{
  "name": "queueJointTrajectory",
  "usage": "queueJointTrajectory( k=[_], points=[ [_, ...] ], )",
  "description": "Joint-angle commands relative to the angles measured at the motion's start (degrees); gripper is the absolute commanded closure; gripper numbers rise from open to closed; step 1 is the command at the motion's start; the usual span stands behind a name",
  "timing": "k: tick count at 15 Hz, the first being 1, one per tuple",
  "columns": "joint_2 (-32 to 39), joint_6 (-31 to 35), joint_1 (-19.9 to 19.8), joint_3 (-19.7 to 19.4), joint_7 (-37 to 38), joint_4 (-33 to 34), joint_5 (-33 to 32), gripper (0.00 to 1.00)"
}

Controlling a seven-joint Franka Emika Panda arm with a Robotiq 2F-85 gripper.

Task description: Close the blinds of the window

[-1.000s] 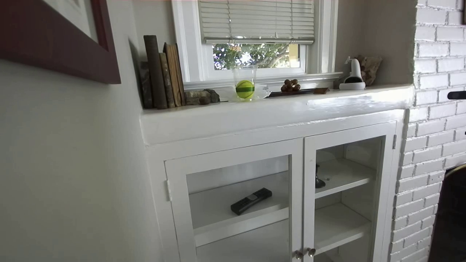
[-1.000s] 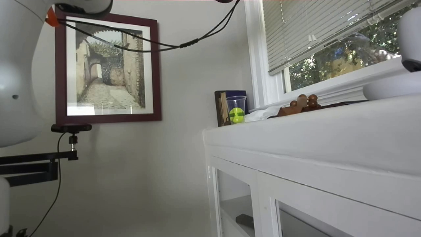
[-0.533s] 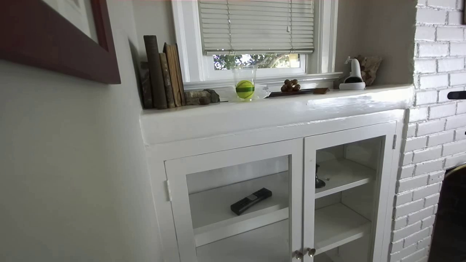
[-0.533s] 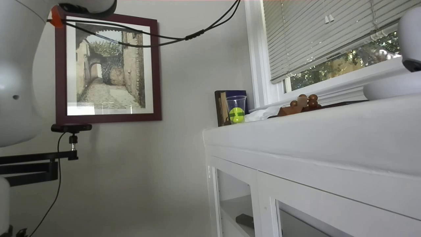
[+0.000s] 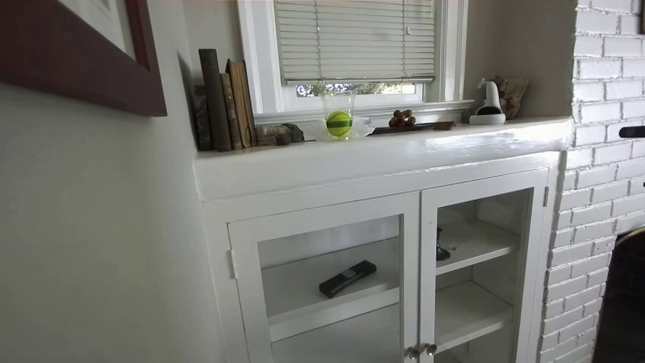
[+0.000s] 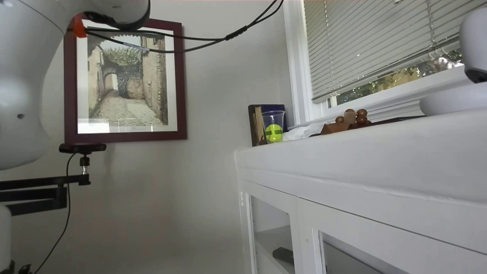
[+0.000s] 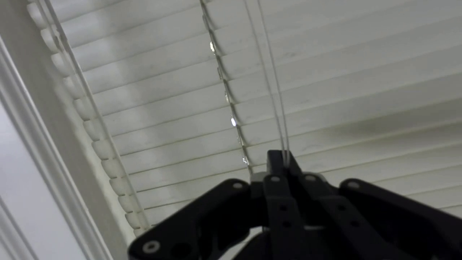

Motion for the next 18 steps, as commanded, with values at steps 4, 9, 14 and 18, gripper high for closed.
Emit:
queueJointTrajectory(
  k=[4,9,14,18],
  points=[
    [7.19,-3.38,3.99,-7.01,2.01,12.74,1.05,0.99],
    [8.52,-5.39,4.44,-6.97,1.27,14.05,1.79,0.71],
    [6.43,-11.50,6.24,-8.79,1.43,12.20,-1.00,0.38],
    [4.02,-19.18,9.45,-11.45,1.00,10.75,-5.17,0.10]
  ],
)
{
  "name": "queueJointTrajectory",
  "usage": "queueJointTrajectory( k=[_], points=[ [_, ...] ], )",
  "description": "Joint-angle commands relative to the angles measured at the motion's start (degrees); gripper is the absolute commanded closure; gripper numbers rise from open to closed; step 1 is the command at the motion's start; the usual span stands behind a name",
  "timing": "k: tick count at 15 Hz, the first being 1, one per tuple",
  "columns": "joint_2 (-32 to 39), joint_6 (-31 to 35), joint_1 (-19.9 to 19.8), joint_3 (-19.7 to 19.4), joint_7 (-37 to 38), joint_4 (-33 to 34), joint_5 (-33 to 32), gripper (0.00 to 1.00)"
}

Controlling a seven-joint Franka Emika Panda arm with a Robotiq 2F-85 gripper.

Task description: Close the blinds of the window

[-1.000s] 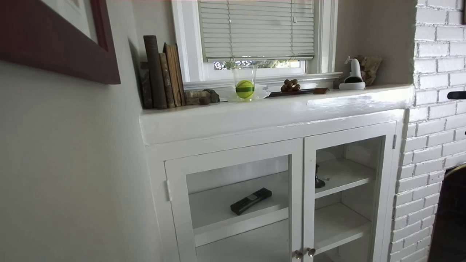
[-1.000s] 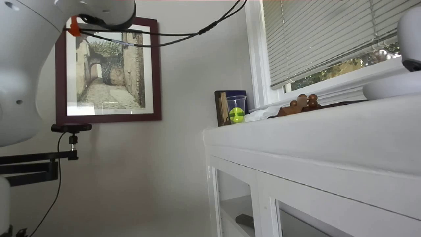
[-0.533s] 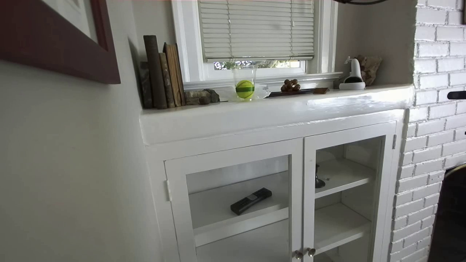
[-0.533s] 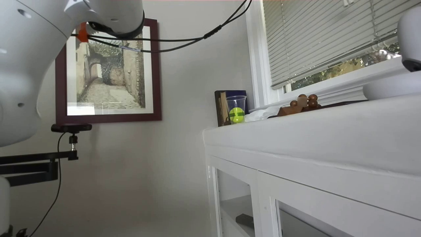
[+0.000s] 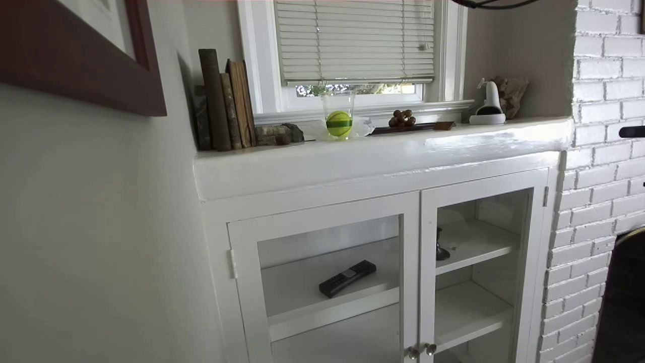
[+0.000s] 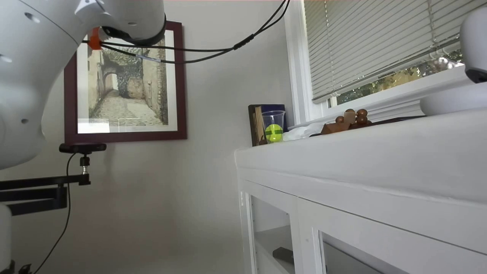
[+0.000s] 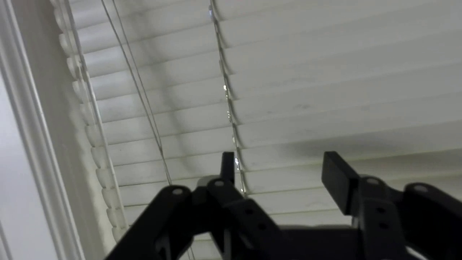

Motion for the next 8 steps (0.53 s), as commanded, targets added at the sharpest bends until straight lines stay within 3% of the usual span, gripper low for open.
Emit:
queueJointTrajectory(
  k=[1,8],
  points=[
    [-2.51,-6.69,2.60,-0.88,-0.44,-0.93,-2.41,0.04],
    [-6.41,-16.77,2.74,7.17,-11.04,-3.44,5.23,0.00]
  ],
)
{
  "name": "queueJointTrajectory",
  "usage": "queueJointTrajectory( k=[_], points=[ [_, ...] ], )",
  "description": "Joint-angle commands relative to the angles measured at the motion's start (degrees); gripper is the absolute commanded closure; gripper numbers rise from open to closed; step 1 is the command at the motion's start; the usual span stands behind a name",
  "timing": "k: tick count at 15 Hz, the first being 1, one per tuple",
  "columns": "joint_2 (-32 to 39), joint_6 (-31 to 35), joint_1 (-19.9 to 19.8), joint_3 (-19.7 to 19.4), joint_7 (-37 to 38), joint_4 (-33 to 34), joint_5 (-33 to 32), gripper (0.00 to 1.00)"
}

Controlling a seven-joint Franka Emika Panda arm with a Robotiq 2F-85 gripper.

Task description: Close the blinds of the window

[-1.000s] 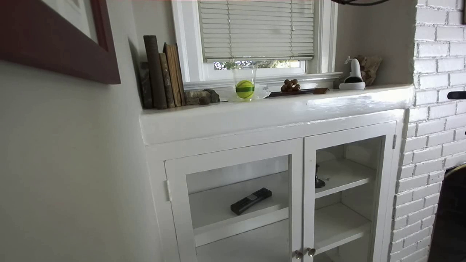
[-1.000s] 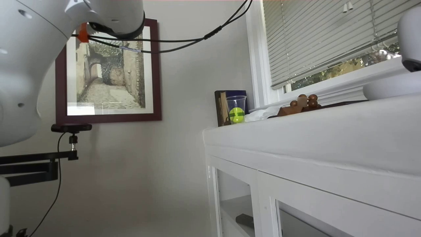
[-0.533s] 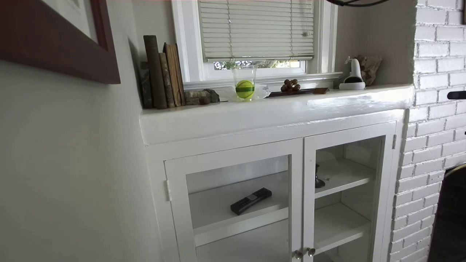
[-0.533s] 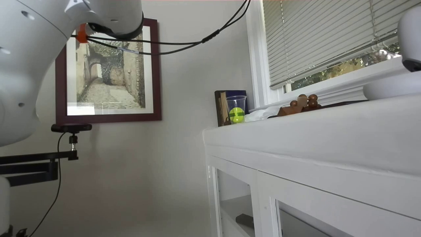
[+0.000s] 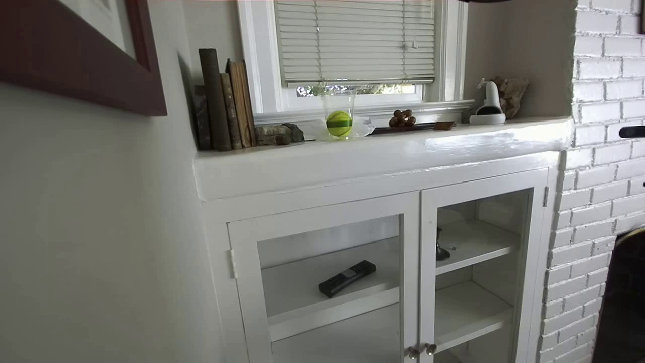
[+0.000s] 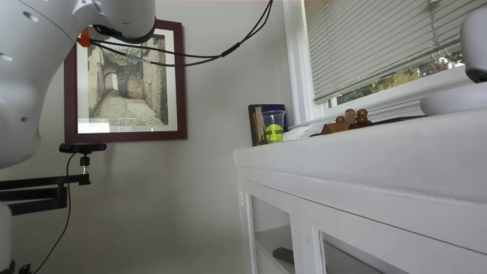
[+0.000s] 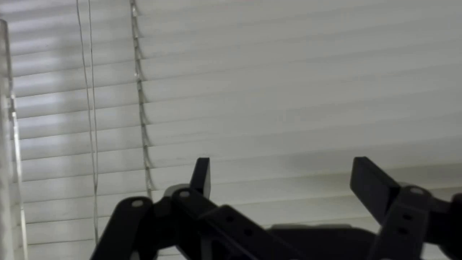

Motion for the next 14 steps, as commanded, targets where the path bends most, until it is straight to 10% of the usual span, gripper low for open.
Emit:
queueJointTrajectory(
  k=[1,14],
  points=[
    [-3.45,-5.64,-1.23,4.47,-6.33,-2.82,5.61,0.00],
    [-2.92,-14.45,-1.59,6.04,-5.79,-0.01,8.81,0.00]
  ],
)
